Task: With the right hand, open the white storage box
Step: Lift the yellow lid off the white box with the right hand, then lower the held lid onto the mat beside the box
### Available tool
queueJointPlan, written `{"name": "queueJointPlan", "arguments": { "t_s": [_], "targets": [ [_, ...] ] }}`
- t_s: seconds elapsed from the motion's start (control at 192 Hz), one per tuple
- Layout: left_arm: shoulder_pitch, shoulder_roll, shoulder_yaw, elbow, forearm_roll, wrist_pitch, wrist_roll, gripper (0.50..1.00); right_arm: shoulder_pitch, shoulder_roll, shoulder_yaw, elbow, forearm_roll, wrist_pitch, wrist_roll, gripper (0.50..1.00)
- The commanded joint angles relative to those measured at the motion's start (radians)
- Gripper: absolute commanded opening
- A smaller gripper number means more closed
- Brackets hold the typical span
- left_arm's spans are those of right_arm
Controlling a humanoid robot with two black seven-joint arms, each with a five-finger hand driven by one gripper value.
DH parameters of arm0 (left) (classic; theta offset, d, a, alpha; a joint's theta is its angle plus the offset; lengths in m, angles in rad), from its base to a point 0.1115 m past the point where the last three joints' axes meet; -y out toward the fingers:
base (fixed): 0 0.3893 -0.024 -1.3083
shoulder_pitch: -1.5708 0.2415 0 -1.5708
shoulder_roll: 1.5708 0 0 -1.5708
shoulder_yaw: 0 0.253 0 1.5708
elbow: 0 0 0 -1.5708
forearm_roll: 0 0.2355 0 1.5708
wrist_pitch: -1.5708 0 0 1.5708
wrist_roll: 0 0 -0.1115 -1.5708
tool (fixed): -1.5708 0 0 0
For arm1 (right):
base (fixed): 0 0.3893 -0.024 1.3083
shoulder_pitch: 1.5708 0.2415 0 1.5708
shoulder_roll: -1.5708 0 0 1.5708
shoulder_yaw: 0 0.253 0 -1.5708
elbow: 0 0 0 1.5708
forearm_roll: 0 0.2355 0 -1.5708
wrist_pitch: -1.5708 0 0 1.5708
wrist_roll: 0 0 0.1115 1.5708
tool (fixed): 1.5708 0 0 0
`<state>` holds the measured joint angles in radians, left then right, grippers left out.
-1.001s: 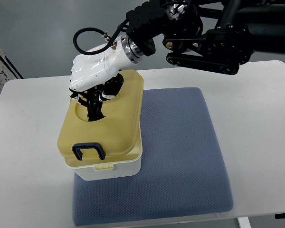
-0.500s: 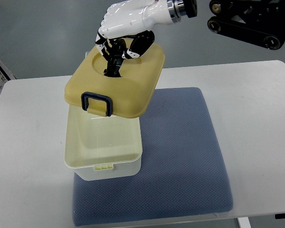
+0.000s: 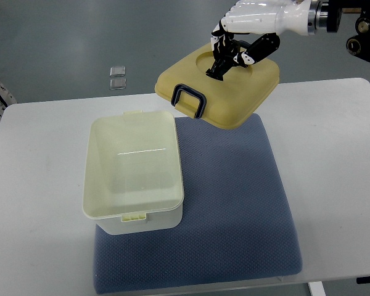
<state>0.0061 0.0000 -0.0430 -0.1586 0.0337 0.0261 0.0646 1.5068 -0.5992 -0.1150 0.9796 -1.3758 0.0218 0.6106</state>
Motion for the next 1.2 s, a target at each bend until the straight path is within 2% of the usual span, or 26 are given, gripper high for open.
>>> {"name": "queueJointPlan", "arguments": {
  "t_s": [0.0, 0.375, 0.641, 1.193],
  "targets": [
    [0.0, 0.0, 0.0, -0.001, 0.0, 0.0, 0.0, 1.0, -0.057, -0.019, 0.015, -0.025, -0.002, -0.014, 0.0, 0.5],
    [0.0, 0.0, 0.0, 0.001, 0.0, 0.0, 0.0, 1.0, -0.224, -0.016, 0.012, -0.067, -0.002, -0.115, 0.0, 0.5],
    [0.0, 0.0, 0.0, 0.001, 0.0, 0.0, 0.0, 1.0, -0.29, -0.004, 0.011, -0.065, -0.006, -0.132, 0.0, 0.5],
    [0.0, 0.0, 0.0, -0.001, 0.0, 0.0, 0.0, 1.0, -0.362, 0.094, 0.002, -0.062, -0.02, -0.134, 0.0, 0.5]
  ]
}}
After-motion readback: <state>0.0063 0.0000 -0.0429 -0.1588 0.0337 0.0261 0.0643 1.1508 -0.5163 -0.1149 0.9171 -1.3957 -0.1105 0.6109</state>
